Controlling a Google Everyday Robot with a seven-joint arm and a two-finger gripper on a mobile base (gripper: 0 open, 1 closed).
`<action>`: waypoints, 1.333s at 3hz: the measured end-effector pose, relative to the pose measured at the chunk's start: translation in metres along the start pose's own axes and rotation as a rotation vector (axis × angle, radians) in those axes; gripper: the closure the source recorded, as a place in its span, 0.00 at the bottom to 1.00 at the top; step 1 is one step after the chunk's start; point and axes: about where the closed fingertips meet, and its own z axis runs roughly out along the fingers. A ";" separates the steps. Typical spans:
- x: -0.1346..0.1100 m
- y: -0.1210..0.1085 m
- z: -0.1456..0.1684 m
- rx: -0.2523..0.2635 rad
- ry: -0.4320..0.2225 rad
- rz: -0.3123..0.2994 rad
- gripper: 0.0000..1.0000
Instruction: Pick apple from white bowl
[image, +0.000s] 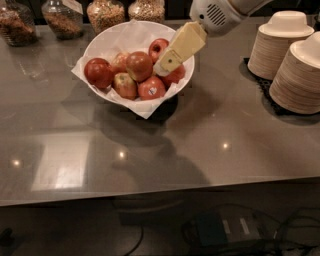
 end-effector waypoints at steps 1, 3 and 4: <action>-0.021 -0.006 0.032 -0.045 -0.040 0.088 0.00; -0.019 -0.007 0.044 -0.038 -0.056 0.080 0.00; -0.019 -0.003 0.071 -0.045 -0.091 0.062 0.00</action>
Offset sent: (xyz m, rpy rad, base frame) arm 0.0203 0.0240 -0.0042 0.0696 0.0434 -0.0215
